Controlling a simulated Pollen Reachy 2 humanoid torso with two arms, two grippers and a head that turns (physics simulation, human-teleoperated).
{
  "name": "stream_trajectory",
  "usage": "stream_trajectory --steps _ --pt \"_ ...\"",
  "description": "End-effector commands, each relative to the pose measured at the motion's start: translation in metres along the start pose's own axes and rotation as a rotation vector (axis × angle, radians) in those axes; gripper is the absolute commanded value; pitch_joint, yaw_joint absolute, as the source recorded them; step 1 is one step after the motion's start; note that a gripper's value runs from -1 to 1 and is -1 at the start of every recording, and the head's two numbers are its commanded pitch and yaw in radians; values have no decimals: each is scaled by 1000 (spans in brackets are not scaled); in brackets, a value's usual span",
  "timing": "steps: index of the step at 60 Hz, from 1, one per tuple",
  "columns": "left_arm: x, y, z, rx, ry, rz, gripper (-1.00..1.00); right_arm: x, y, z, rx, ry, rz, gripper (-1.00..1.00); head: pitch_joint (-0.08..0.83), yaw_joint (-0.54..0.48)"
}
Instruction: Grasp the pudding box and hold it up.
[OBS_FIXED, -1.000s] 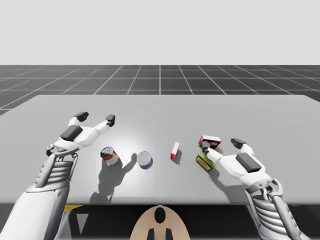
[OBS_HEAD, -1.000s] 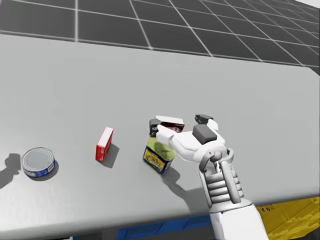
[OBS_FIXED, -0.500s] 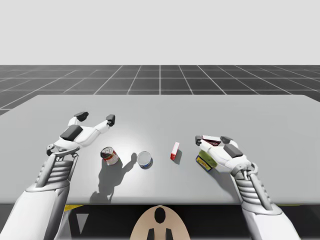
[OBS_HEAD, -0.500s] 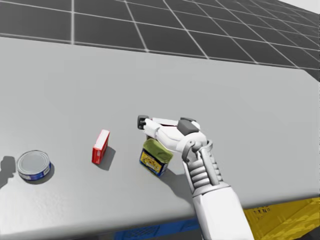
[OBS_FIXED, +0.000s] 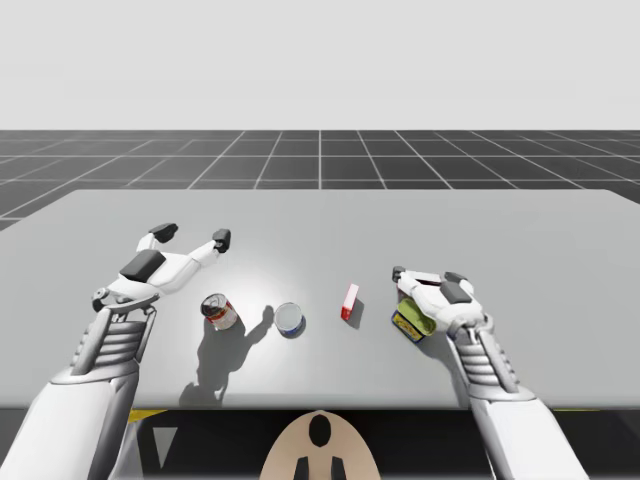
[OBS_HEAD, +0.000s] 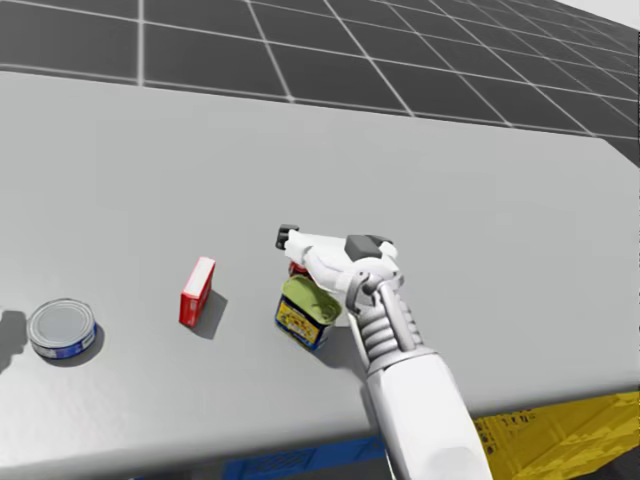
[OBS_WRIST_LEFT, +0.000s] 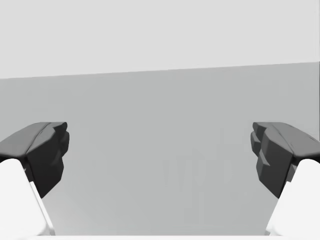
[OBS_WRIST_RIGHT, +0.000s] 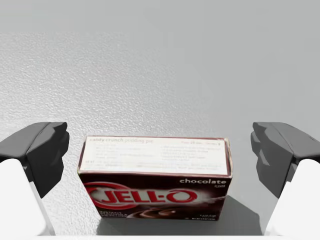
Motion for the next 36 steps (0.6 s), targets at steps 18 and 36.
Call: stream_trajectory --steps 18,36 --pt "2 1 2 0 -2 7 -1000 -12 1 -27 -65 370 38 -1000 598 -382" --pt "2 1 2 1 -4 8 -1000 -15 4 -24 -97 369 73 1000 596 -387"
